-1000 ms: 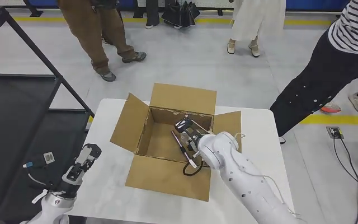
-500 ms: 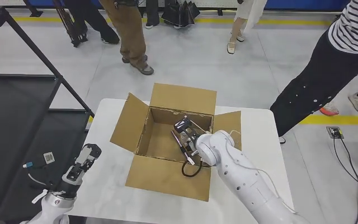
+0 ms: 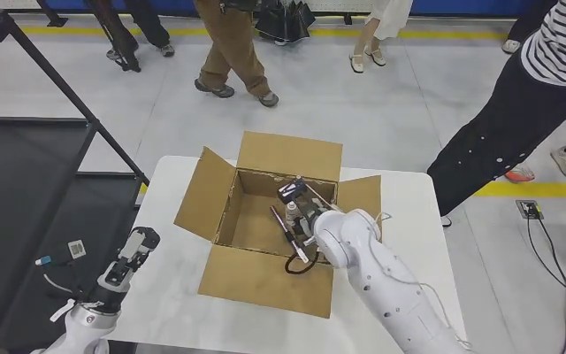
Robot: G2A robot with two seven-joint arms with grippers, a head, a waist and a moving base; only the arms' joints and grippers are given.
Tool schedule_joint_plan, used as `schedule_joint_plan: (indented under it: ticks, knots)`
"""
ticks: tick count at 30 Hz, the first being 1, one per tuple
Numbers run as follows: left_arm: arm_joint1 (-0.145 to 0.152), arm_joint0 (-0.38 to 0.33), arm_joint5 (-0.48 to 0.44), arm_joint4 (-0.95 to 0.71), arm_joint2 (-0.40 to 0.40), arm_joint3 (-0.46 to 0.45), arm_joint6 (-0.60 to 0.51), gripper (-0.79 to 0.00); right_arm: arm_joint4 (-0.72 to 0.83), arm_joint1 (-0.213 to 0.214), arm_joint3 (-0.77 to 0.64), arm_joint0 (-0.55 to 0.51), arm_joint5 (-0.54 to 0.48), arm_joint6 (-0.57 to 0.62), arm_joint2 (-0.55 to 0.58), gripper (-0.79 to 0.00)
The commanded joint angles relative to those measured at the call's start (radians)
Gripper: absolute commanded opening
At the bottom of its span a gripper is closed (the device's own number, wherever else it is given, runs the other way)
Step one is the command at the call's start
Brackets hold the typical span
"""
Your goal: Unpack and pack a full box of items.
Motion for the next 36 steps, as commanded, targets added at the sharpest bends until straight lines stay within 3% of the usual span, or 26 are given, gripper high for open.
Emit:
schedule_joint_plan:
  ticks: [1,9,19,24,29,36]
  knots:
    - [0.001,0.0,0.001,0.058,-0.007,-0.002,0.028,0.0,-0.004,0.008,-0.097,-0.034,0.005,0.01,0.031,0.0]
    - [0.01,-0.067,0.045,0.198,0.017,0.027,0.056,0.0,0.066,0.033,-0.426,-0.184,0.023,0.009,0.187,0.0]
    - [0.022,-0.181,0.075,0.285,0.096,0.101,0.01,0.0,0.073,0.035,-0.431,-0.2,0.025,-0.006,0.201,0.0]
    - [0.028,-0.187,0.067,0.284,0.123,0.085,-0.037,0.0,0.246,0.044,-0.484,-0.276,0.041,-0.088,0.351,0.0]
    - [0.033,-0.182,0.056,0.299,0.153,0.067,-0.062,0.0,0.5,0.063,-0.532,-0.376,-0.034,-0.114,0.573,0.0]
    - [0.039,-0.181,0.051,0.286,0.205,0.039,-0.113,0.0,0.798,0.091,-0.377,-0.392,-0.066,-0.006,0.805,0.0]
